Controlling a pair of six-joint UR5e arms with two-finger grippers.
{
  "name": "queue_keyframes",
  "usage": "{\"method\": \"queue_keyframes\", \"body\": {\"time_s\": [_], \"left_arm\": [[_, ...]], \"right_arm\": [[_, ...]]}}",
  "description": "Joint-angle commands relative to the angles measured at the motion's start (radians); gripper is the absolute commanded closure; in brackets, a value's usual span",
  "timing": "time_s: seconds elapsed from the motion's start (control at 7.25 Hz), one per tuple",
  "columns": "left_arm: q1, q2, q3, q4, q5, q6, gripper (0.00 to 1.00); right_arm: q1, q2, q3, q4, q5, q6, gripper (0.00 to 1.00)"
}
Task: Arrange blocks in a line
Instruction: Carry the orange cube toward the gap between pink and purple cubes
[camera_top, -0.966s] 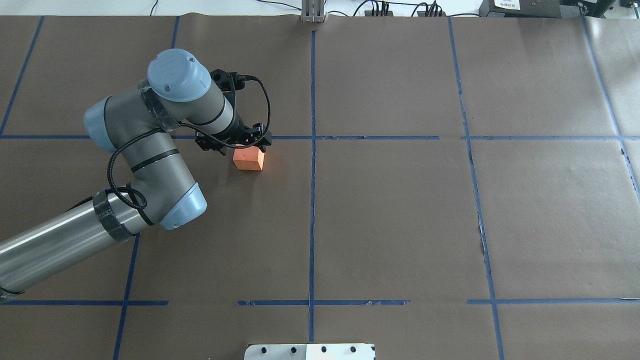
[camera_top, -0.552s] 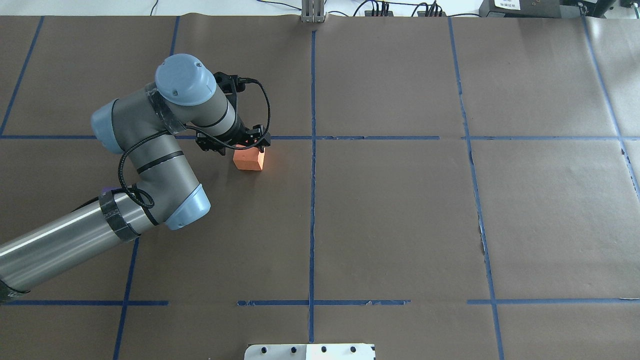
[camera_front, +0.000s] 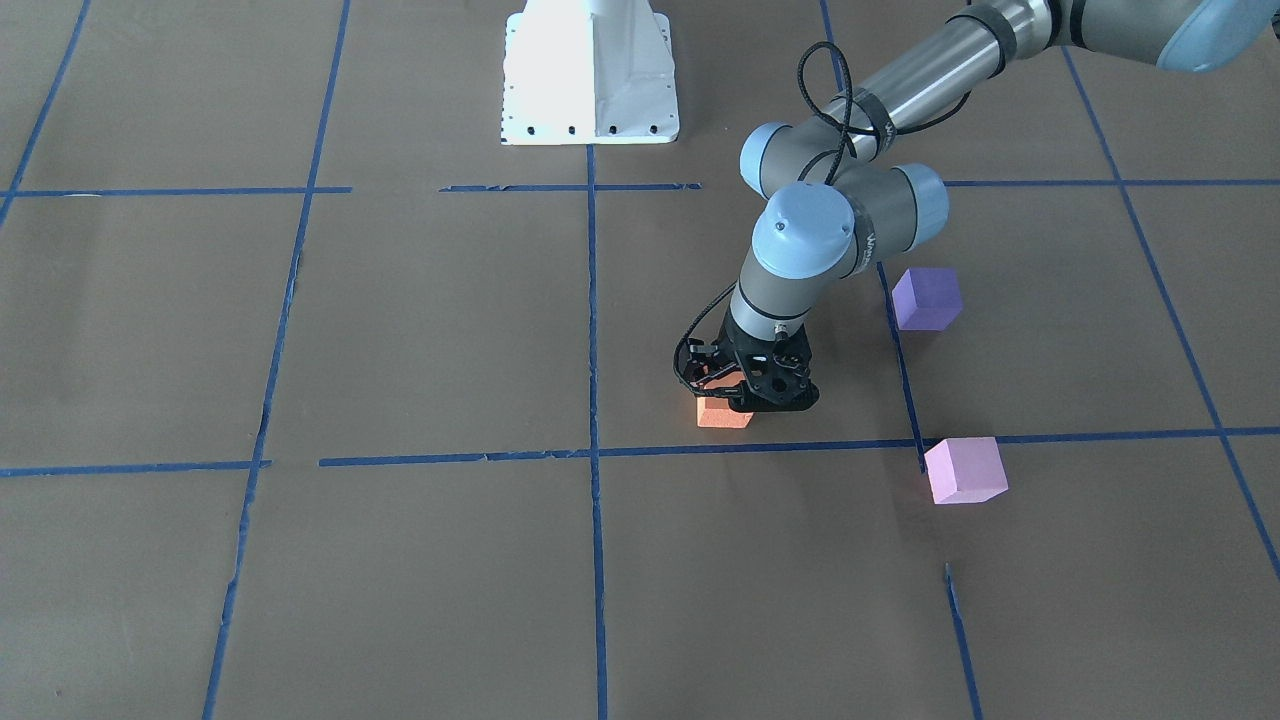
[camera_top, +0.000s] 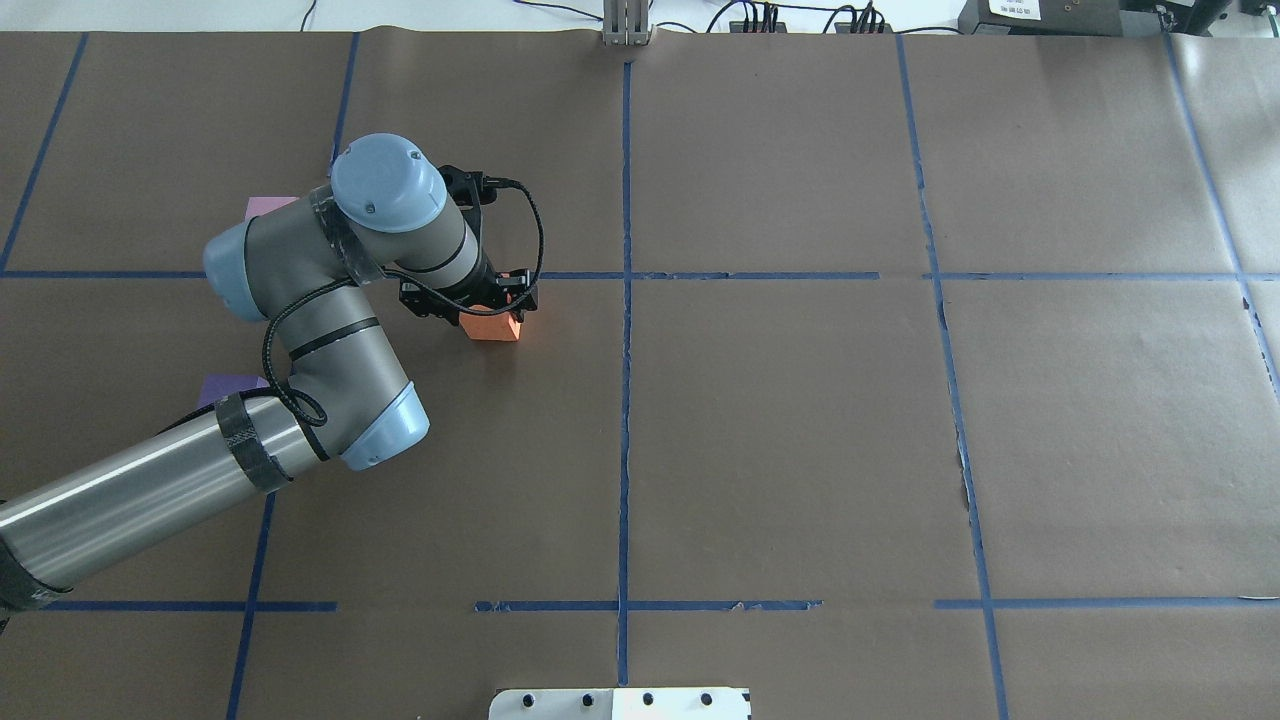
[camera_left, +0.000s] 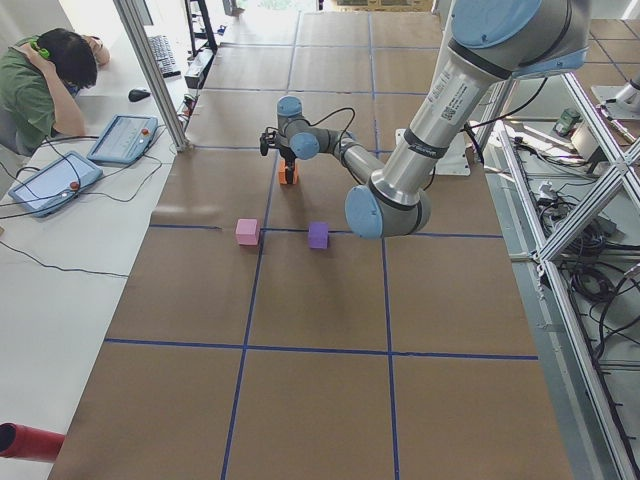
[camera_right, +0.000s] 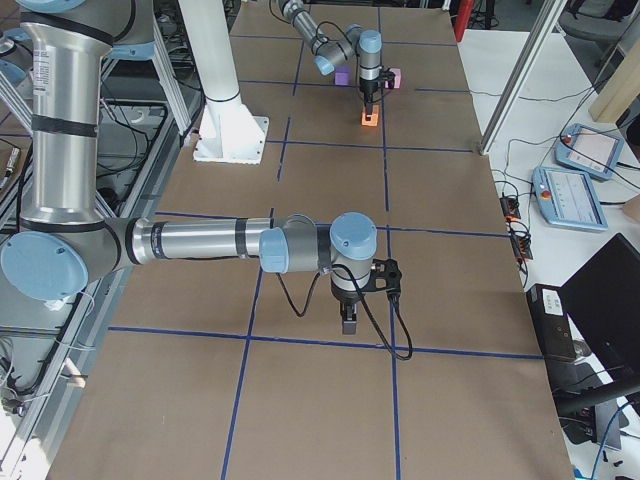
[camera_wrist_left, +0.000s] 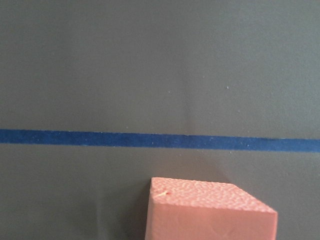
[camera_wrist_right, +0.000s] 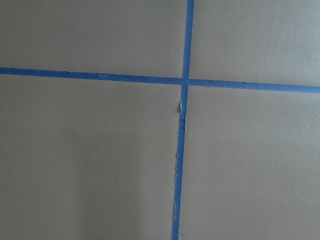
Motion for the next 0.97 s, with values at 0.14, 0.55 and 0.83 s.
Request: {"method": "queue_keyframes", "body": {"time_s": [0.14,0.55,0.83], "left_arm": [[-0.018,0.001,-0.003,-0.004,-0.007,0.006,0.80],[-0.155,0.199,-0.112,0.004,-0.068,0.229,0.73],[-0.214,0.314,-0.114,-0.004,-0.102,0.351,0.65]], "right_arm": [[0.000,0.000,-0.001,0.000,0.000,0.000,0.00],[0.000,0.000,-0.001,0.000,0.000,0.000,0.00],[0.000,0.000,-0.001,0.000,0.000,0.000,0.00]]}}
